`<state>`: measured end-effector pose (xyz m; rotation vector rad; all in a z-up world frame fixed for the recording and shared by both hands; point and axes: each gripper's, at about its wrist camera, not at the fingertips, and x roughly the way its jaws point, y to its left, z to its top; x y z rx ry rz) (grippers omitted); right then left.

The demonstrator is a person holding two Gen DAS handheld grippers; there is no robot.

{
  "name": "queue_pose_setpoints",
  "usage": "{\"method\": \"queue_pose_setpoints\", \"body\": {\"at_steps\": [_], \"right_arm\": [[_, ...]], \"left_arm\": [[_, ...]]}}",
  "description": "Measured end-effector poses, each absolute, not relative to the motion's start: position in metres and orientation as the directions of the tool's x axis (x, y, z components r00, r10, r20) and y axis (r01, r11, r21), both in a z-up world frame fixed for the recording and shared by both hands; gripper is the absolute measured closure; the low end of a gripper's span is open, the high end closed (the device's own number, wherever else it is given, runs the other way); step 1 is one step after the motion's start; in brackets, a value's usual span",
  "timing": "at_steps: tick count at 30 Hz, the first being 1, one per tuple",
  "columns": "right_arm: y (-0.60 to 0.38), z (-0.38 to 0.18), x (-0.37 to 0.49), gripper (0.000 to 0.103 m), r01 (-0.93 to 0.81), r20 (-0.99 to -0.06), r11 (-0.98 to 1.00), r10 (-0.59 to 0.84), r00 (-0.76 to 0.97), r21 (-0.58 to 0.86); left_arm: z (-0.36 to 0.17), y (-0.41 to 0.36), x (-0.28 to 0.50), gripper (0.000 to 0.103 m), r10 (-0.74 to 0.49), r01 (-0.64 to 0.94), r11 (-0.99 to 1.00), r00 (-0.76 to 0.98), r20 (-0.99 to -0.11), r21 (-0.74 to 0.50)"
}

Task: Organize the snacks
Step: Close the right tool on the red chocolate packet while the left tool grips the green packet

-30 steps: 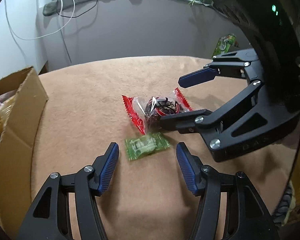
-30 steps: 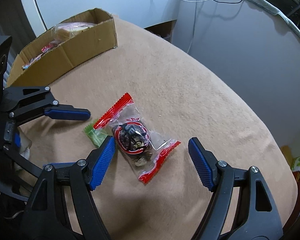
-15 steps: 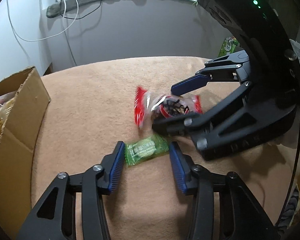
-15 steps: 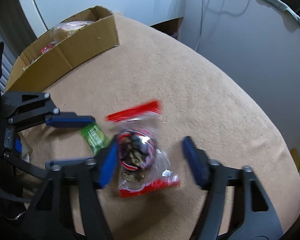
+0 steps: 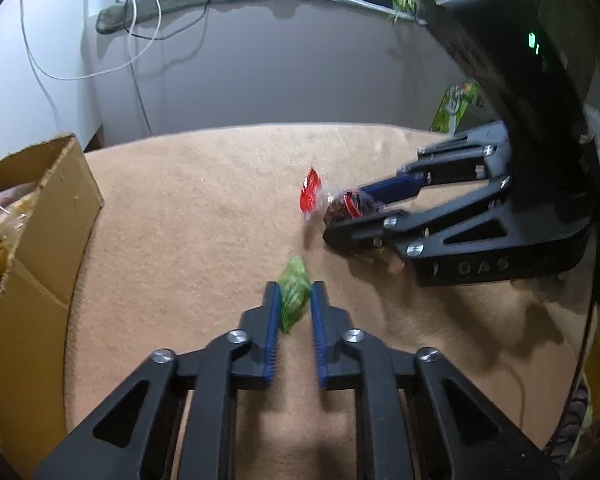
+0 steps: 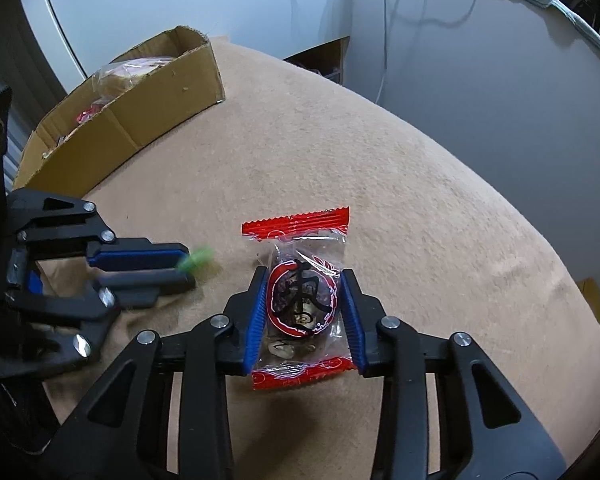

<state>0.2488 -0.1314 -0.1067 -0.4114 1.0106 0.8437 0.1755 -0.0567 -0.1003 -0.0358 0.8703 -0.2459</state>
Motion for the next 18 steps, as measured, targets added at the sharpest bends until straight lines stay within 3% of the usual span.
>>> {"method": "queue_pose_setpoints", "body": {"at_steps": [18], "right_arm": [[-0.1317, -0.1052, 0.2427, 0.068, -0.755, -0.869, 0.652, 0.410, 0.277, 0.067]], "left_arm": [[-0.0957, -0.0568, 0.1817, 0.096, -0.206, 0.209, 0.974, 0.641, -0.740, -0.089]]}}
